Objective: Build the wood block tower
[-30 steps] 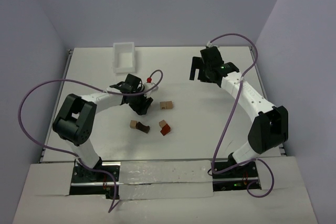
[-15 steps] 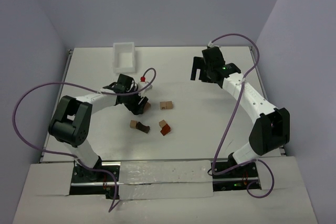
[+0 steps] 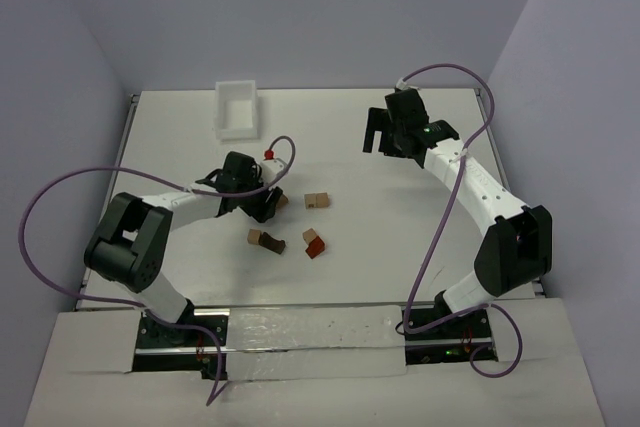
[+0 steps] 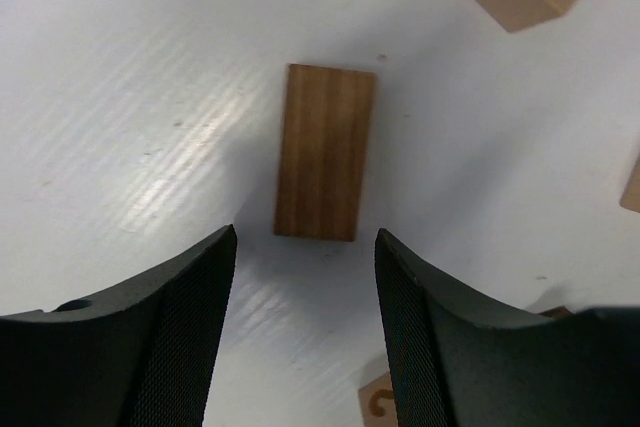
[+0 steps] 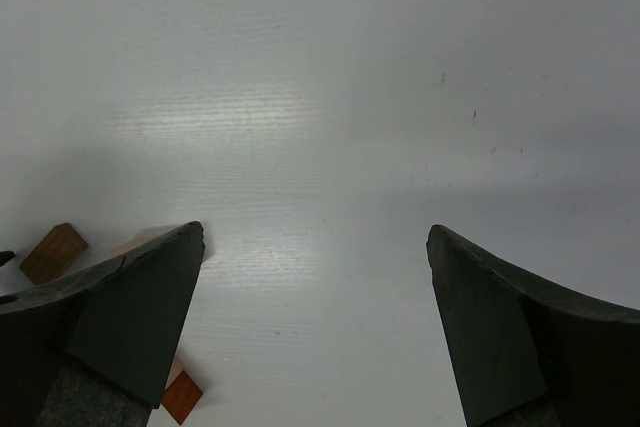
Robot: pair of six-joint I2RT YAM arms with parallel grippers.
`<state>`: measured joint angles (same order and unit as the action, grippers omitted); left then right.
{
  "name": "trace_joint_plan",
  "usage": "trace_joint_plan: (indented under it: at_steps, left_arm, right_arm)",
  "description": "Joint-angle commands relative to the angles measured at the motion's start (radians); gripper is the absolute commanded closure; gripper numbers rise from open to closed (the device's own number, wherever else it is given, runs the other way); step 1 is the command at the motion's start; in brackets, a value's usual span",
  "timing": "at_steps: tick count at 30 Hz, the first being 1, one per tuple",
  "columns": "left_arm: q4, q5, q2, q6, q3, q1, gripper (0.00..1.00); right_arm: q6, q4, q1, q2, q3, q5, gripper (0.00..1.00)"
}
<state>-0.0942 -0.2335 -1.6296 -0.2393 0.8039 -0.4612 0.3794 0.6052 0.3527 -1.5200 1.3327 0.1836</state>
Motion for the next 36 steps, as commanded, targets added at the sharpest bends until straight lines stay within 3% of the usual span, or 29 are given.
trace_joint_plan:
  at_steps: [1,11,24,36]
  left_arm:
    - [0.082,0.002,0.031,0.005,0.0,-0.025,0.38]
    - [0.085,-0.008,0.0,-0.049,0.028,-0.025,0.45]
    - [0.042,-0.011,-0.013,-0.11,0.058,-0.025,0.63]
    - [-0.161,-0.253,0.141,-0.251,0.16,-0.024,0.77]
  right_arm:
    - [-0.004,-0.036,-0.01,0.035,-0.007,-0.004,0.0]
    - [-0.005,-0.036,-0.012,0.032,-0.007,-0.01,0.0]
    - [-0.004,-0.036,-0.019,0.026,-0.007,-0.022,0.0]
    - [-0.044,-0.042,-0.027,0.035,-0.017,-0.088,0.0]
